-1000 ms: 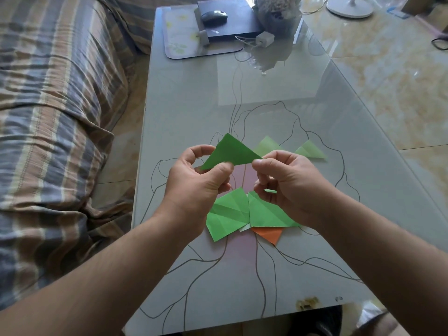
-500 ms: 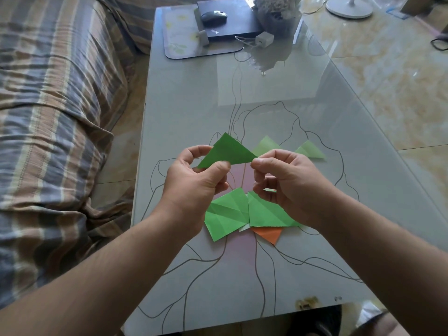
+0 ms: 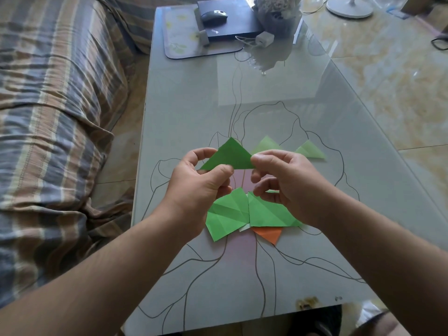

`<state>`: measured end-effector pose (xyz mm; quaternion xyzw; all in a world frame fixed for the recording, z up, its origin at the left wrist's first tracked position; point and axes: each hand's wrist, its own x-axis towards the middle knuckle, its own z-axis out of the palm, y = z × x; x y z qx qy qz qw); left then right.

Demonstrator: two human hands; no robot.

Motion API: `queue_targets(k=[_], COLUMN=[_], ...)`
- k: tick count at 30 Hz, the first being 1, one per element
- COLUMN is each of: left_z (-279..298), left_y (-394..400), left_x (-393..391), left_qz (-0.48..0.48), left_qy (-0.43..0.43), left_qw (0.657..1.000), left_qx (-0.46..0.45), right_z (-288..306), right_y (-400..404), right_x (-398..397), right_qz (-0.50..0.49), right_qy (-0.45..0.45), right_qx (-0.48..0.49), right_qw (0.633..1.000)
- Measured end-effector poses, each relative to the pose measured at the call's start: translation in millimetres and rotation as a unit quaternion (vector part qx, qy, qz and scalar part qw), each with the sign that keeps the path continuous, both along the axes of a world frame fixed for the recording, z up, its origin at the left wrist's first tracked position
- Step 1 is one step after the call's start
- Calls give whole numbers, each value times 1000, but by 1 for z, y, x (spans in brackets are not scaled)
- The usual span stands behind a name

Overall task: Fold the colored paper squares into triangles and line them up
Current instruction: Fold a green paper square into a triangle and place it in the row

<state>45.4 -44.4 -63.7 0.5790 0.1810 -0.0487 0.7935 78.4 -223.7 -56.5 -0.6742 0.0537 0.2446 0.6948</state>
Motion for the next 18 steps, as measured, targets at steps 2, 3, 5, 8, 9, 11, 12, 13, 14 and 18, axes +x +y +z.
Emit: queue_targets(k=[2,3,5,8,9,11,12,13,14,18], left_z=[0,0,1,3,2,0,-2,-3,-5,-6], left_y=[-2,-2,-2,-4,-6,-11,-13,-15,-15,-15], left_x=[-1,-2,-1,0,-1,-5,-7,-9,-9,-8], left_qz=[-6,-3,8,2,-7,-30,-35,-36,-36,-38], left_qy=[0,3,11,32,39,48,50,50,49,47], left_qw=[1000,1000,998,993,993,995,996,996,997,998], left_qx=[7,-1,-54,-112,-109,-85,-72,-62,-53,-28], right_z=[-1,-1,-1,-1,-2,-3,-4,-4,-4,-5], right_y=[1,2,2,3,5,8,9,10,10,10], right_x=[-2,-2,-3,-4,-6,-9,-11,-12,-13,-13], right_qz=[11,11,6,-15,-19,-17,-14,-13,-14,-8], right_qy=[-12,-12,2,41,48,52,51,49,46,32], right_qx=[-32,-38,-21,43,56,63,60,55,49,38], right_qw=[999,999,1000,998,997,997,997,997,998,999])
